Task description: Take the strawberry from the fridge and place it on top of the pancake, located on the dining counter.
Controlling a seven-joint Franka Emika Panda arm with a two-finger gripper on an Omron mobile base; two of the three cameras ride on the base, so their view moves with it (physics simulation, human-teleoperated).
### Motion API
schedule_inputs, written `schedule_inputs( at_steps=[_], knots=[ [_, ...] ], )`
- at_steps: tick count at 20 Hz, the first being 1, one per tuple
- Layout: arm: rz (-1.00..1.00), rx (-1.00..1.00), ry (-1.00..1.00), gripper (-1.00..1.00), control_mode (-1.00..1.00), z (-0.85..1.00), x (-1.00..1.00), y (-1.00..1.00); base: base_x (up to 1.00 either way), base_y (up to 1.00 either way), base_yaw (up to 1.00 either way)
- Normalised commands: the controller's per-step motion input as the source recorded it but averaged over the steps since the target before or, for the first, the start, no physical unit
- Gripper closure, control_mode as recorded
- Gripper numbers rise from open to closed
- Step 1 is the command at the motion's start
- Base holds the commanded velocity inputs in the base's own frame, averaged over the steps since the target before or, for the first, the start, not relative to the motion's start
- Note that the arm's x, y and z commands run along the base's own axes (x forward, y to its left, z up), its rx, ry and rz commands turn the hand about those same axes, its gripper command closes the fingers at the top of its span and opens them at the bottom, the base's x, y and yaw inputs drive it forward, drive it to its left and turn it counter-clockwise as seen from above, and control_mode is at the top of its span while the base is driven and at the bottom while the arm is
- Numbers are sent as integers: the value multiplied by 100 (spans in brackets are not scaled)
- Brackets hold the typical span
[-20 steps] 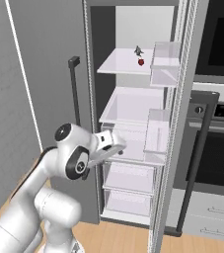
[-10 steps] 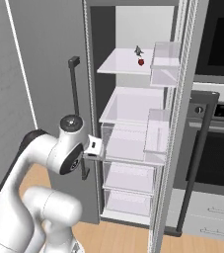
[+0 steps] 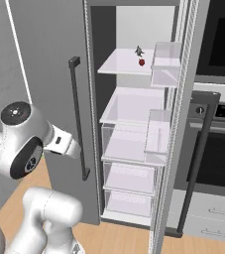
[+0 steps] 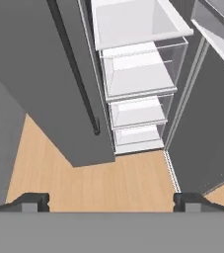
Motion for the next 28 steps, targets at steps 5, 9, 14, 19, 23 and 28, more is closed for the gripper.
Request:
schedule_inputs(
  at_steps=[5,9,14,19,23,28],
  knots=[
    [-3,-28,11,-100,-100,10,-10,26,0,0,0],
    [0,-1,0,-100,-100,-52,0,3,0,0,0],
    [5,14,0,-100,-100,-32,-1,0,0,0,0],
    [4,14,0,-100,-100,-8,0,-1,0,0,0],
    [0,0,2,-100,-100,0,0,0,0,0,0],
    [0,0,0,-100,-100,0,0,0,0,0,0]
  ],
)
